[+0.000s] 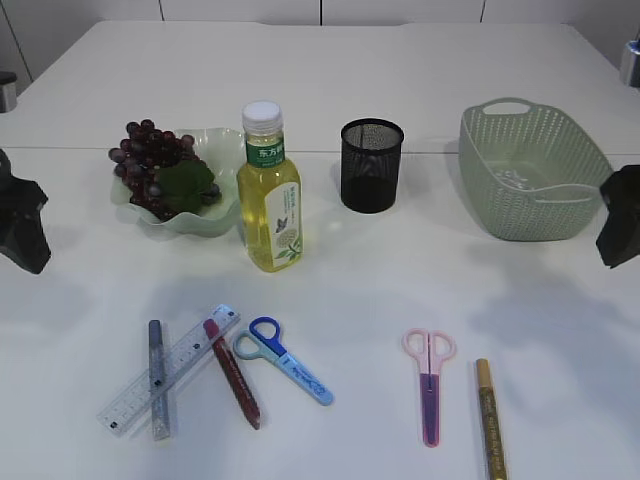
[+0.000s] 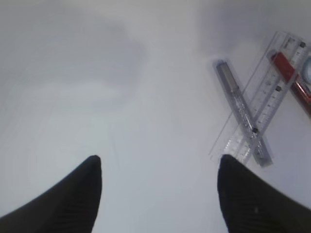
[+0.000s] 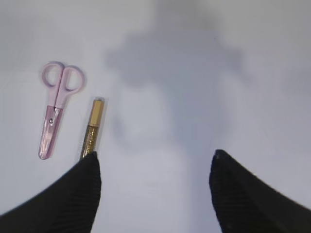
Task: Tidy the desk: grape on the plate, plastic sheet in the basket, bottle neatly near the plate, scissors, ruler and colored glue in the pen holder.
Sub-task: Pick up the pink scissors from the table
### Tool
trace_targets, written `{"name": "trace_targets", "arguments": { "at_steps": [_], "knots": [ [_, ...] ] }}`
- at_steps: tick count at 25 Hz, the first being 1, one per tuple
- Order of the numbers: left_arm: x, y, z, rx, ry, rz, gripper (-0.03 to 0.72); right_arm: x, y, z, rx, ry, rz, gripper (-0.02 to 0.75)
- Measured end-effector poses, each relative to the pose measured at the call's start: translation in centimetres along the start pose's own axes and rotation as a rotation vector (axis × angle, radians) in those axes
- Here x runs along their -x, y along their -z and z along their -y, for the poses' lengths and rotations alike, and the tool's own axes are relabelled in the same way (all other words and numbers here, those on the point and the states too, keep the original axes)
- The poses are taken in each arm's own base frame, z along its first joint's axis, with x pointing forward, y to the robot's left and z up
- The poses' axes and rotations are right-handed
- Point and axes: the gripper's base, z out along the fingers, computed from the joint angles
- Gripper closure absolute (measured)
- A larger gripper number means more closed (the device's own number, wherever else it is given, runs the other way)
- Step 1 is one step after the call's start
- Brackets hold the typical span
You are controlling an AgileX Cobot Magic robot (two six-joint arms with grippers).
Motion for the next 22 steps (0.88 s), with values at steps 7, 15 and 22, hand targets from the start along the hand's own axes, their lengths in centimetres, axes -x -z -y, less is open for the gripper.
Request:
{"name": "trace_targets", "arguments": {
  "at_steps": [7, 15, 22],
  "knots": [
    [-0.1, 0.0, 0.1, -0.012, 0.004, -0.009, 0.146, -0.3, 0.1, -3.4, 0.077, 0.073, 0.001, 0.225],
    [-0.1, 0.0, 0.1, -0.012, 0.004, -0.009, 0.146, -0.1, -1.3, -5.4, 0.168, -0.033, -0.056, 0.297],
    [-0.1, 0.0, 0.1, -0.016, 0.006, -0.009, 0.147, 0.4, -6.1, -8.8, 0.179, -0.095, -0.171, 0.33]
  ]
}}
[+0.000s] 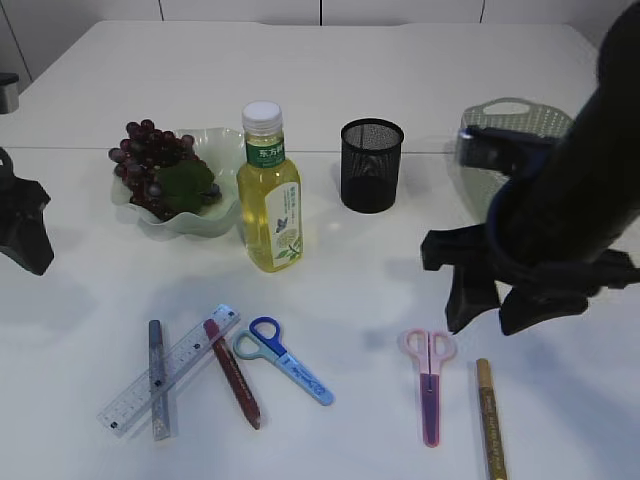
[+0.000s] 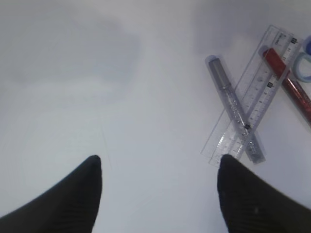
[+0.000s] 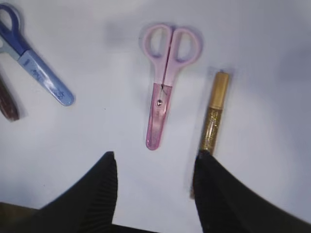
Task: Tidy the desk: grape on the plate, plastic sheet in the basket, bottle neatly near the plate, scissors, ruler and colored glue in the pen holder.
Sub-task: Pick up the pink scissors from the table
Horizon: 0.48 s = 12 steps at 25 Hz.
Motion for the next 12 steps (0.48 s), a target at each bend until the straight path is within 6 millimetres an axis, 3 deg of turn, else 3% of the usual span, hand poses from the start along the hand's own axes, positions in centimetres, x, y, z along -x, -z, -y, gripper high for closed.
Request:
{"name": "trace_targets", "arguments": {
  "at_steps": [5, 12],
  "knots": [
    [0.0, 0.0, 0.0, 0.0, 0.0, -0.002, 0.147, 1.1, -4.6, -0.3, -0.03, -0.109, -0.062, 0.332],
    [0.0, 0.0, 0.0, -0.002, 0.001, -0.002, 0.147, 1.7, -8.6, -0.2, -0.046, -0.21, -0.124, 0.332]
  ]
}}
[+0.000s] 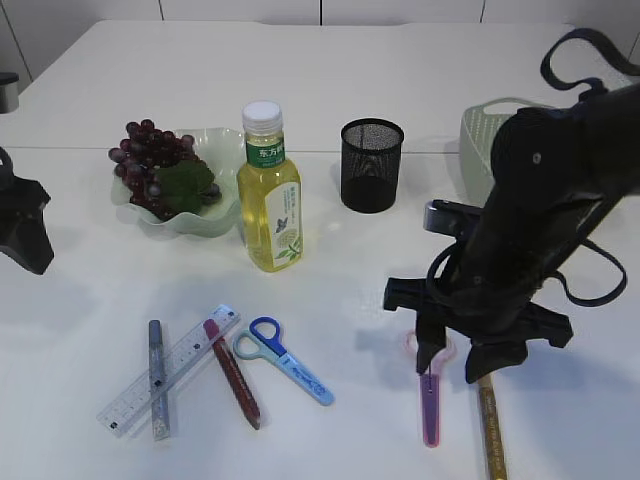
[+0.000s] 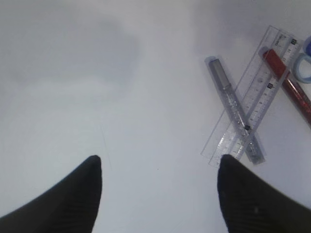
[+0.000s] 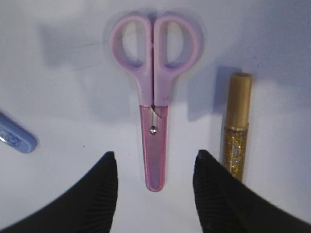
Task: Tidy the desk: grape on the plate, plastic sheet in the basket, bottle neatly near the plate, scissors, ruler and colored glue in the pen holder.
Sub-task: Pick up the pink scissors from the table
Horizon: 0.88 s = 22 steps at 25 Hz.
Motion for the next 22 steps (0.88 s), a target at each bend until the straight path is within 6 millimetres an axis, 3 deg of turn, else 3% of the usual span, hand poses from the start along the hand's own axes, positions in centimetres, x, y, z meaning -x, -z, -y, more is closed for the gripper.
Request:
{"name": "trace_targets", "arguments": {
  "at_steps": [10, 14, 22],
  "knots": [
    [0.1, 0.0, 0.0, -0.001, -0.001, 0.013, 0.147, 2.3, -1.4, -1.4, 0.012, -0.063, 0.003, 0.332],
    [0.1, 0.0, 0.0, -0.002, -0.001, 0.016, 0.147, 2.3, -2.4, -1.2, -0.019, -0.06, -0.027, 0.332],
    [0.2, 0.0, 0.0, -0.003, -0.002, 0.023, 0.147, 2.5, -2.5, -0.8, -0.067, -0.038, -0.009, 0.333]
  ]
}}
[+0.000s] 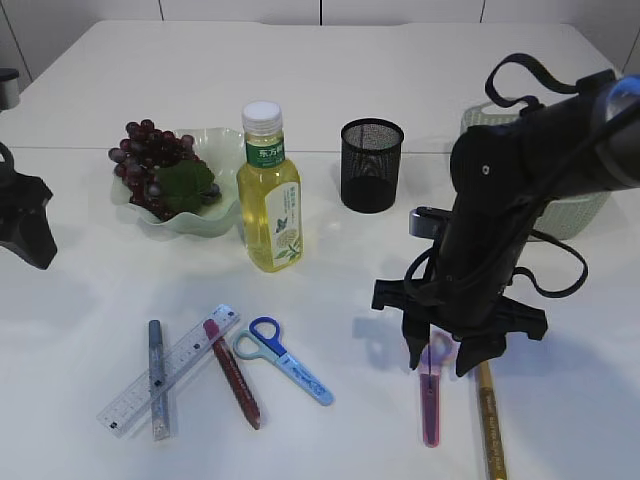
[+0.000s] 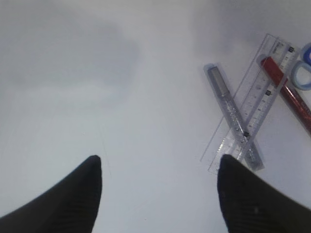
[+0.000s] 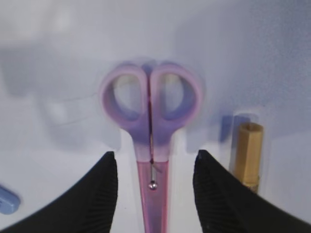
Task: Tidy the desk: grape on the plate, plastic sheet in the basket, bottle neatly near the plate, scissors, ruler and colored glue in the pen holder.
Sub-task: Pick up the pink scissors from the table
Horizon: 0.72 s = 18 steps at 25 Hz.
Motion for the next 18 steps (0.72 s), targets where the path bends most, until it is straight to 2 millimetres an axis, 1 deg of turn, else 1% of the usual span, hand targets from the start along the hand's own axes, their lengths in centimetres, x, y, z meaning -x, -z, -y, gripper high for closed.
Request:
{"name": "trace_targets", "arguments": {
  "at_steps": [5, 10, 14, 18],
  "knots": [
    [0.0, 0.0, 0.0, 0.0, 0.0, 0.002, 0.147, 0.0, -1.0, 0.1, -0.023, -0.001, -0.023, 0.333],
    [0.1, 0.0, 0.0, 0.0, 0.0, 0.008, 0.147, 0.1, -1.1, 0.1, -0.022, -0.003, -0.021, 0.333],
    [0.2, 0.0, 0.0, -0.001, 0.0, 0.018, 0.147, 0.1, -1.8, 0.1, -0.027, -0.008, -0.033, 0.333],
    [0.2, 0.0, 0.0, -0.001, 0.0, 0.021, 0.147, 0.2, -1.9, 0.1, -0.026, -0.01, -0.034, 0.333]
  ]
}}
